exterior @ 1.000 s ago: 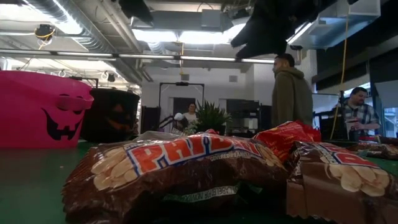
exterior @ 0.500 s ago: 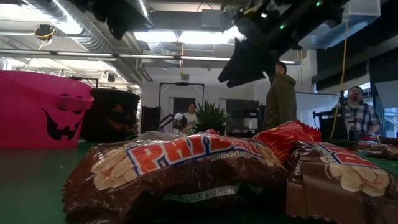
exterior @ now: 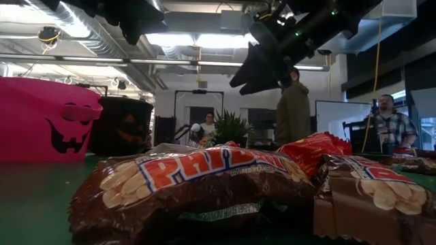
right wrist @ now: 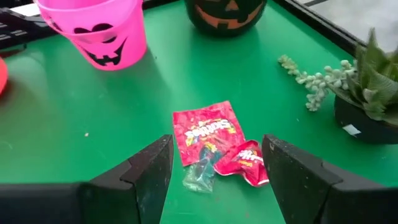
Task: Sort candy
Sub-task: Put the blue gummy into the pink bucket
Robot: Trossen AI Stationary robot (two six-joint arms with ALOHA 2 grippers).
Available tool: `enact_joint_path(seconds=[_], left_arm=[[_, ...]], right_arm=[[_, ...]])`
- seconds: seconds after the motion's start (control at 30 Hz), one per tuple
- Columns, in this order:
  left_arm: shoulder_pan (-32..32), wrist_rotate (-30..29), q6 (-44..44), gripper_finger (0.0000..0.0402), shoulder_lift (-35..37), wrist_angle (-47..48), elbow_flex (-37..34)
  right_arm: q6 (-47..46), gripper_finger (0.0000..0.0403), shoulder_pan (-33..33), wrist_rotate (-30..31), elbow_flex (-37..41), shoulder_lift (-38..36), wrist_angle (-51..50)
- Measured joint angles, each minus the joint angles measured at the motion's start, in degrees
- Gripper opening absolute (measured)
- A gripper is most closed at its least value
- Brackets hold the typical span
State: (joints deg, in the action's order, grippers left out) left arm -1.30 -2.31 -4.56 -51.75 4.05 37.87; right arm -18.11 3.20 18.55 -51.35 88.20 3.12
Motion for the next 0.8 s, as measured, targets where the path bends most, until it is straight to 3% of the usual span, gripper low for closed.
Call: enact_joint_path(seconds=[0.8], left_arm=[[1.14, -0.37, -1.51, 0.0136, 0.0, -1.11, 0.0]], right_arm=[[0.0, 0.0241, 0.13, -0.2, 0.0, 0.37, 0.45]])
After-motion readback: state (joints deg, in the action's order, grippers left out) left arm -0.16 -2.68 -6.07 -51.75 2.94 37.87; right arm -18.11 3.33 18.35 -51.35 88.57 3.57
